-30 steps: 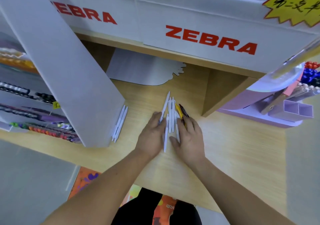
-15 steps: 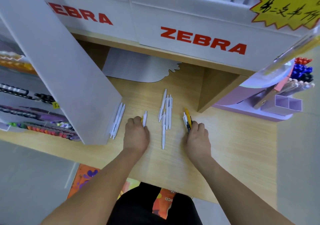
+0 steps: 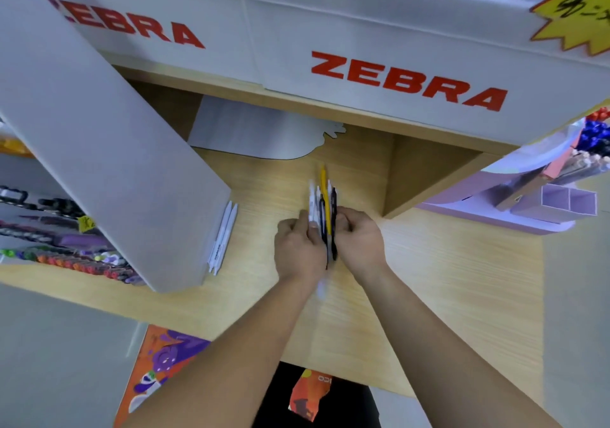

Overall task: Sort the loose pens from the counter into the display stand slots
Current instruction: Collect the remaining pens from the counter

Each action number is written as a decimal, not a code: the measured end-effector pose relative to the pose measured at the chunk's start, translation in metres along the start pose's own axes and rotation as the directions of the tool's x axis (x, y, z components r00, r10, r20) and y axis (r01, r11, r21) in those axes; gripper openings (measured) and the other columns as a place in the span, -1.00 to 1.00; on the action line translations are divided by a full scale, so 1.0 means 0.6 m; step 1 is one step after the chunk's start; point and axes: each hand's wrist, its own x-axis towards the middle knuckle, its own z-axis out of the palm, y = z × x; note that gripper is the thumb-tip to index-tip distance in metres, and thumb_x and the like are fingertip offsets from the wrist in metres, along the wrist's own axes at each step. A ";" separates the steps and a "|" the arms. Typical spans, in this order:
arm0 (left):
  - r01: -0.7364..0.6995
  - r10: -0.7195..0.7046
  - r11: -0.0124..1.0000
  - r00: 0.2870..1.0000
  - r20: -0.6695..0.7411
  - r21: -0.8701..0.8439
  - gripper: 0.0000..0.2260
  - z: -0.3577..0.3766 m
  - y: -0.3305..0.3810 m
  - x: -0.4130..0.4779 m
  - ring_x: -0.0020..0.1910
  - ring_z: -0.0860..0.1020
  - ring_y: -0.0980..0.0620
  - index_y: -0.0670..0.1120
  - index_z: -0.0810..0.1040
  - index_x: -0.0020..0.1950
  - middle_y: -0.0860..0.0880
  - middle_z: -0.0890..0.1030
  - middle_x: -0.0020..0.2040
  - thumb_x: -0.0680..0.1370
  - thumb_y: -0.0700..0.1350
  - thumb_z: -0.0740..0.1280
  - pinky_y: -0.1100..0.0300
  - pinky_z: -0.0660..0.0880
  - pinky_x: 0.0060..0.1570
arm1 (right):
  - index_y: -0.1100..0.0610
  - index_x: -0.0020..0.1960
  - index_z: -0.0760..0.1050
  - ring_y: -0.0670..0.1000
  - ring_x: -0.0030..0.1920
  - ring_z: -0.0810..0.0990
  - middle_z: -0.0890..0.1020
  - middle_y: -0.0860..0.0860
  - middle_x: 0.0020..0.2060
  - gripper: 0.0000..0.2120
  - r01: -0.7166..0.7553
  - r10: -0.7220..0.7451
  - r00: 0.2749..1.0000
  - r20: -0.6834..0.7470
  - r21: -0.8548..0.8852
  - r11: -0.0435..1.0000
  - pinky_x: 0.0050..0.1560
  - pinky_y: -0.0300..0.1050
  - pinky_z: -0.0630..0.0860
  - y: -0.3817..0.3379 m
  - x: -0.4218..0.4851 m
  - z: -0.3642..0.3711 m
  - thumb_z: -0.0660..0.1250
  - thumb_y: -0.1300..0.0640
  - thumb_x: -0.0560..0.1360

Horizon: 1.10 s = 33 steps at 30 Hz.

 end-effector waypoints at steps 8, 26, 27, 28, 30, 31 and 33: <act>0.162 -0.143 0.978 0.979 0.145 -0.129 -0.61 0.007 0.053 -0.005 0.11 0.52 -0.06 0.01 0.39 0.53 -0.09 0.47 0.30 0.76 0.08 0.02 0.08 0.45 0.08 | 0.12 0.03 0.70 0.19 -0.24 0.63 0.71 0.23 -0.18 -0.74 -0.188 0.092 0.961 0.260 0.376 0.907 -0.19 0.13 0.64 -0.017 -0.027 -0.030 0.23 0.17 0.69; 0.278 -0.194 0.895 0.947 0.255 -0.350 -0.73 -0.034 0.004 0.007 -0.11 0.65 -0.03 -0.10 0.50 0.19 -0.02 0.63 -0.07 0.61 0.01 0.44 0.16 0.57 -0.17 | -0.01 0.04 0.73 0.01 0.12 0.65 0.69 -0.02 0.03 -0.67 -0.168 0.123 0.948 0.295 0.135 0.976 0.18 -0.09 0.56 -0.006 -0.036 -0.034 0.26 0.29 0.55; 0.202 -0.149 0.942 0.967 0.206 -0.268 -0.73 -0.036 -0.001 0.007 -0.13 0.64 -0.06 -0.12 0.47 0.20 -0.03 0.61 -0.08 0.62 0.00 0.42 0.16 0.52 -0.24 | 0.00 0.04 0.72 0.00 0.13 0.63 0.66 -0.04 0.05 -0.73 -0.073 0.066 0.991 0.116 0.057 0.996 0.18 -0.15 0.53 0.001 -0.036 -0.029 0.28 0.24 0.56; 0.141 -0.117 0.975 0.983 0.144 -0.174 -0.72 -0.040 -0.005 0.009 -0.10 0.64 -0.11 -0.14 0.44 0.21 -0.05 0.61 -0.05 0.63 -0.02 0.40 0.14 0.49 -0.24 | 0.00 0.09 0.69 0.02 0.14 0.60 0.62 -0.03 0.09 -0.77 -0.003 0.001 0.998 -0.057 -0.026 1.000 0.19 -0.14 0.50 0.007 -0.037 -0.025 0.29 0.18 0.57; 0.082 -0.081 0.997 0.995 0.058 -0.013 -0.70 -0.050 -0.009 0.016 0.00 0.65 -0.19 -0.17 0.41 0.27 -0.14 0.62 0.09 0.65 -0.05 0.36 0.04 0.55 -0.15 | 0.00 0.28 0.60 0.05 0.18 0.54 0.57 0.00 0.17 -0.71 -0.008 -0.023 0.969 -0.246 -0.122 0.992 0.22 -0.03 0.50 0.014 -0.040 -0.020 0.30 0.00 0.59; 0.063 -0.066 0.997 0.996 0.058 0.042 -0.69 -0.052 -0.007 0.016 0.03 0.65 -0.22 -0.17 0.40 0.29 -0.16 0.62 0.14 0.65 -0.04 0.35 -0.01 0.57 -0.11 | -0.03 0.35 0.55 0.02 0.18 0.55 0.57 -0.02 0.18 -0.64 -0.061 0.047 0.975 -0.216 -0.055 0.997 0.24 0.00 0.51 0.011 -0.038 -0.019 0.30 -0.10 0.59; 0.029 -0.040 0.997 0.988 0.148 0.076 -0.68 -0.053 0.009 0.007 0.06 0.66 -0.22 -0.15 0.40 0.31 -0.15 0.65 0.16 0.64 -0.03 0.35 0.04 0.55 -0.10 | -0.15 0.34 0.50 -0.04 0.14 0.64 0.65 -0.10 0.12 -0.64 -0.208 0.202 0.978 0.051 0.276 0.939 0.24 0.00 0.56 -0.014 -0.037 -0.012 0.33 -0.21 0.58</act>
